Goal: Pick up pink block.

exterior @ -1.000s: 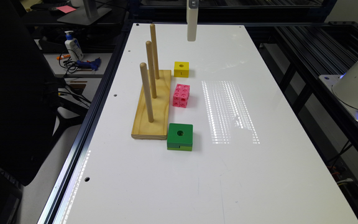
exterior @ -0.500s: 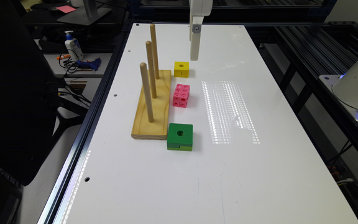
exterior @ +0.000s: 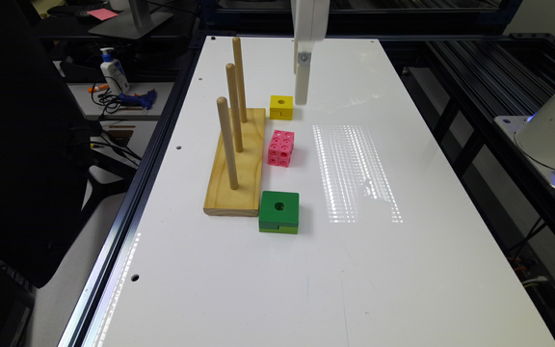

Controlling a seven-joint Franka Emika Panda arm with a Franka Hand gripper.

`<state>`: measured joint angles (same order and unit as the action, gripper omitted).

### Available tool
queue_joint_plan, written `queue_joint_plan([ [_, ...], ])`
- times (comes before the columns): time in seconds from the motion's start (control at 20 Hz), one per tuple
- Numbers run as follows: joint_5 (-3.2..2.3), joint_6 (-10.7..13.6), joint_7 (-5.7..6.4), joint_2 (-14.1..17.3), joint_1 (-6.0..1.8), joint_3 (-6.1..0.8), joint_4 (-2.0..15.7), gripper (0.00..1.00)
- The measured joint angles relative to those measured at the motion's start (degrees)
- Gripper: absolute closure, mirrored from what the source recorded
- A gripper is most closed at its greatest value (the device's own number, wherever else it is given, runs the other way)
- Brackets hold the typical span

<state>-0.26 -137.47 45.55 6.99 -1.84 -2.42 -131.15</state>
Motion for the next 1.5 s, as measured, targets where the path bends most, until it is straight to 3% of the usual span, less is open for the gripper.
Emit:
queue_joint_plan([
  [0.2, 0.00, -1.37, 0.00, 1.14, 0.00, -0.01, 0.01, 0.00],
  [0.5, 0.03, -1.68, 0.25, 1.13, 0.03, -0.55, 0.50, 0.00],
  [0.75, 0.03, -1.80, 0.25, 1.47, 0.03, -0.61, 0.64, 0.00],
  [1.1, 0.03, -6.14, 0.25, 5.54, 0.02, -0.62, 0.67, 0.00],
  [1.5, 0.03, -7.25, 0.25, 6.89, 0.02, -0.62, 0.77, 0.00],
])
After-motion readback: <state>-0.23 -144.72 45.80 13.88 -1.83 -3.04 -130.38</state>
